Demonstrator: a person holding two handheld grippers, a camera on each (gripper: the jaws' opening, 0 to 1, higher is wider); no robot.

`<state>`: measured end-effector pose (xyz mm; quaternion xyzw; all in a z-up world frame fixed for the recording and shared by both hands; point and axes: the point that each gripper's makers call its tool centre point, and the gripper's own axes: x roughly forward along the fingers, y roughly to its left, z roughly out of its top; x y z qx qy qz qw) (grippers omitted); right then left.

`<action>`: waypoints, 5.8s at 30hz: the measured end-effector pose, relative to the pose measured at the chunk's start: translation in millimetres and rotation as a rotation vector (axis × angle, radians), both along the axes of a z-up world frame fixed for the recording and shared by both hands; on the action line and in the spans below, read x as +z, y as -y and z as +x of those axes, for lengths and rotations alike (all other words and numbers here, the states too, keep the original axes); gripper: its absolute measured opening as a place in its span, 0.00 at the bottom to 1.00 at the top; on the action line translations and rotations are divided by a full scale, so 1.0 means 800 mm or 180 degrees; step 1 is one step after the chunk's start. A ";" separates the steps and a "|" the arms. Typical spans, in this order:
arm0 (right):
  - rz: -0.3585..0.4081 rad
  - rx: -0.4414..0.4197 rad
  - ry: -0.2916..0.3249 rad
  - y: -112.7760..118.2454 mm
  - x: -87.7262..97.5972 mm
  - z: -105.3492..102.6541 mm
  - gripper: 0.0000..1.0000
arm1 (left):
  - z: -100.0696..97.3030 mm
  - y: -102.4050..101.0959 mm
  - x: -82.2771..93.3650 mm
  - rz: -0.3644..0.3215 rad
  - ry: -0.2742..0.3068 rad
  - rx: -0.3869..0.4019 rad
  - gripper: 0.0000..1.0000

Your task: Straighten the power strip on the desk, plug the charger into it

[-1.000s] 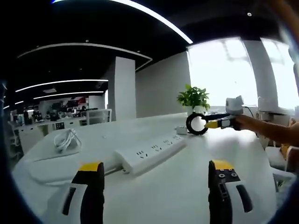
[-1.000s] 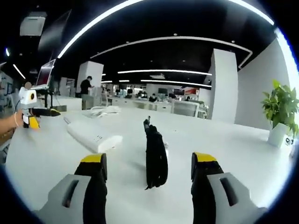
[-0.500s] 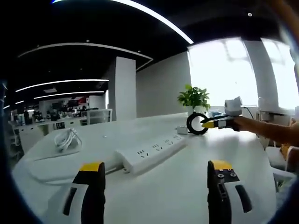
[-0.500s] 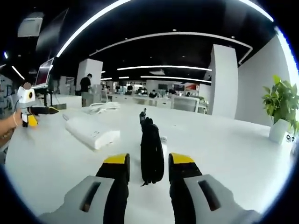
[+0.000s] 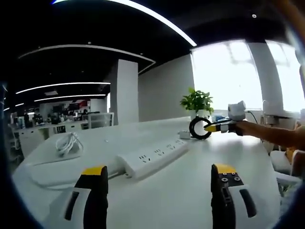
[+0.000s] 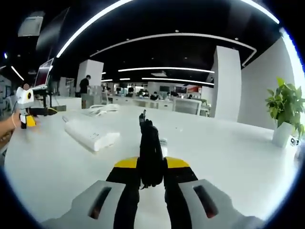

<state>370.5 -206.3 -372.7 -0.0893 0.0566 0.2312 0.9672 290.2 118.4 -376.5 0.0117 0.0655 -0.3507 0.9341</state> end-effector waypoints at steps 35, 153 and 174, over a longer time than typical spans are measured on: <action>0.0009 0.0079 0.0098 -0.034 0.049 -0.004 0.08 | -0.001 -0.004 -0.002 -0.0017 -0.0002 0.0007 0.87; 0.0468 0.0806 0.0717 -0.219 0.203 -0.098 0.06 | 0.004 0.189 0.032 0.0048 0.0279 -0.0547 0.84; 0.0461 0.0906 0.0740 -0.231 0.203 -0.107 0.06 | 0.009 0.205 0.032 0.0013 0.0237 -0.0608 0.59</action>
